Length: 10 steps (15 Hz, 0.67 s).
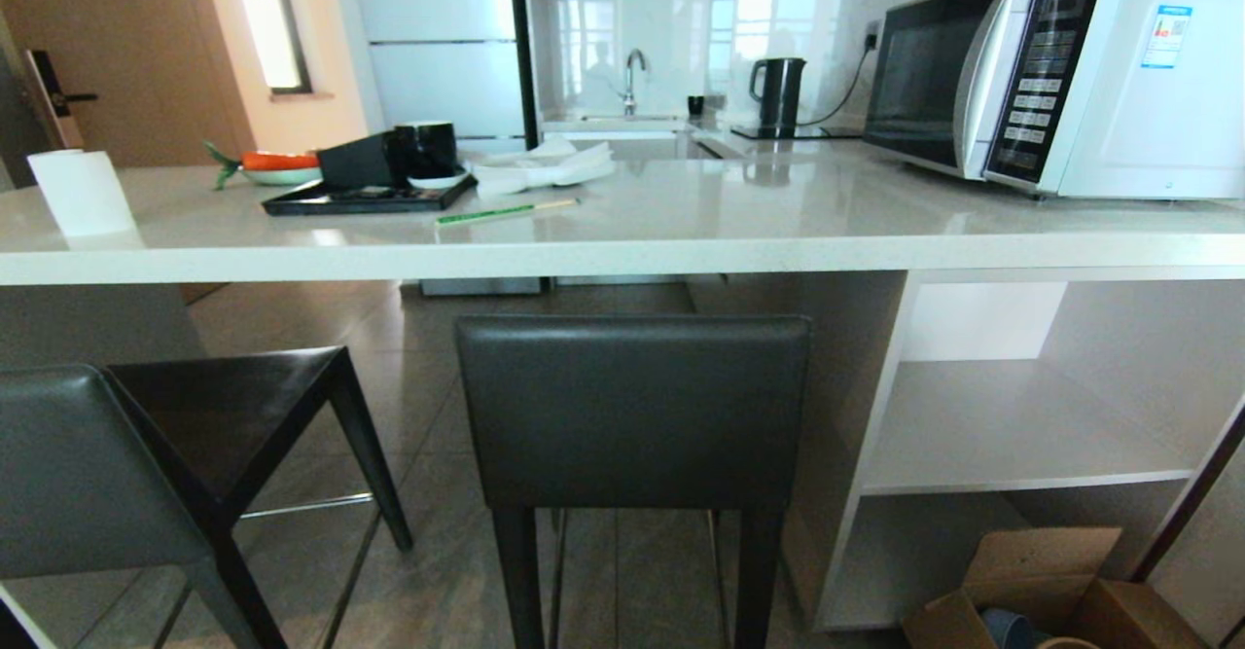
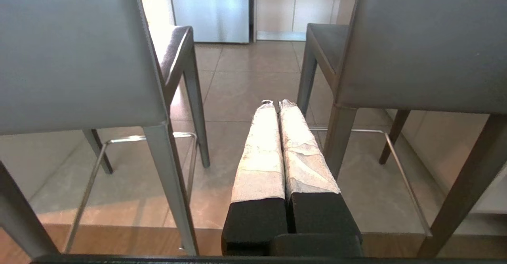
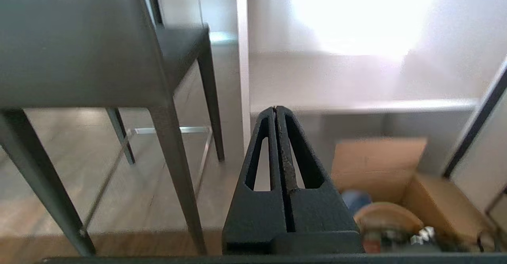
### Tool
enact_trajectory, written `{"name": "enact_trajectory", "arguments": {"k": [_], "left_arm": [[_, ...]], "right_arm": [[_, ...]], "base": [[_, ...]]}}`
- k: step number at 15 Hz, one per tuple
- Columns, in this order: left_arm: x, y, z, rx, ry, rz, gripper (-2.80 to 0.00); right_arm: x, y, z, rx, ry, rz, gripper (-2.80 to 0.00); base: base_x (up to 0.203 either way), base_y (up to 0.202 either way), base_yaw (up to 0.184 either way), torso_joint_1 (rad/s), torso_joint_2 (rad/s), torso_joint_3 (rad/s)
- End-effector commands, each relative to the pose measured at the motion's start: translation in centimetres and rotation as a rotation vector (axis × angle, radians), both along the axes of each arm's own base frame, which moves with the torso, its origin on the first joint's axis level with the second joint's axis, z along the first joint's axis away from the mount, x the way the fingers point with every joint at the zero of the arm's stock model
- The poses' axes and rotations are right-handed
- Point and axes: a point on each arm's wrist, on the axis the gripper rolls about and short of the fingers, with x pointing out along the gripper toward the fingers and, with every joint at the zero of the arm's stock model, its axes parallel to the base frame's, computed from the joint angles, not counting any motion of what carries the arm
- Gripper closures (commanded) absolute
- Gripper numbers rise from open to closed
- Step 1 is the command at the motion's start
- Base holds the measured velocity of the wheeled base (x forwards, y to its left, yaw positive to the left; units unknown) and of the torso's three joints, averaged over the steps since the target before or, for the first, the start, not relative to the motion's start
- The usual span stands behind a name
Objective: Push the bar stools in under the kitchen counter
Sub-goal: Pull the gray chair out from under the dining table
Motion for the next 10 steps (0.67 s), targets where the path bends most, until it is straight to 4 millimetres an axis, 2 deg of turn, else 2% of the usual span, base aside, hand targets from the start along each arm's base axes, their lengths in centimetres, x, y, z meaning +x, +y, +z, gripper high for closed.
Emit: {"name": "enact_trajectory", "arguments": {"k": [1,3,6,8,10], "left_arm": [[0.0,0.0,-0.1,0.02,-0.002,-0.001,0.0],[-0.5,-0.2,1.8,0.005,-0.058,-0.077,0.0],[-1.9,-0.6,5.4,-0.042,-0.003,-0.263,0.0],[-1.2,-0.7,7.2,-0.062,0.07,-0.333,0.0],[0.1,-0.7,9.3,-0.103,0.124,-0.364,0.0]], "right_arm": [[-0.2,0.0,0.9,-0.001,-0.019,0.011,0.0],[-0.1,0.1,2.5,-0.002,-0.012,0.06,0.0],[1.2,0.3,5.5,0.015,0.057,0.122,0.0],[2.4,0.4,8.1,0.061,0.088,0.182,0.0],[4.2,0.5,9.7,0.1,0.154,0.242,0.0]], "base": [[0.0,0.0,0.0,0.0,0.0,0.0],[0.0,0.0,0.0,0.0,0.0,0.0],[0.0,0.0,0.0,0.0,0.0,0.0],[0.0,0.0,0.0,0.0,0.0,0.0],[0.0,0.0,0.0,0.0,0.0,0.0]]}}
